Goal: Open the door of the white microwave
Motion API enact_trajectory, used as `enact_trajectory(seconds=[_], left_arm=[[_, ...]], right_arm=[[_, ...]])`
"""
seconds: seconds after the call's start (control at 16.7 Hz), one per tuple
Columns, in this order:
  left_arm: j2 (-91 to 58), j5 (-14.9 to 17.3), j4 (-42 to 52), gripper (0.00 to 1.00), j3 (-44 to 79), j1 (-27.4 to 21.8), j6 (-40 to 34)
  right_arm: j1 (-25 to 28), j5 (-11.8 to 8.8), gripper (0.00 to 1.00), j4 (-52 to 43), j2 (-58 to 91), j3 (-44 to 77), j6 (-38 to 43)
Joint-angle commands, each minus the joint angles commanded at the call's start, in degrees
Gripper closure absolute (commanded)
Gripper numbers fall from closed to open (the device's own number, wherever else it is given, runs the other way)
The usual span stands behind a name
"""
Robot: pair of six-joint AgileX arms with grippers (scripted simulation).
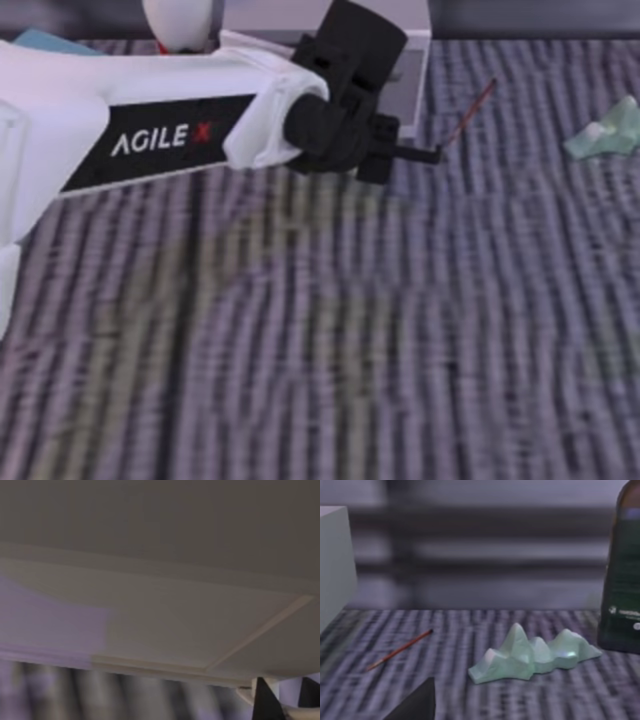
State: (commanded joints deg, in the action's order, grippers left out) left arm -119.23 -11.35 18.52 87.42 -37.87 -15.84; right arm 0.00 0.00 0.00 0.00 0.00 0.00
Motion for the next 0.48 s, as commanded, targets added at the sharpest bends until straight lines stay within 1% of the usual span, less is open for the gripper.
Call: enact_trajectory(seconds=[0.48], left_arm=[[0.3, 0.34, -0.25, 1.0, -0.54, 0.11, 0.46]], right_arm=[[0.0, 0.0, 0.0, 0.0, 0.0, 0.0, 0.0]])
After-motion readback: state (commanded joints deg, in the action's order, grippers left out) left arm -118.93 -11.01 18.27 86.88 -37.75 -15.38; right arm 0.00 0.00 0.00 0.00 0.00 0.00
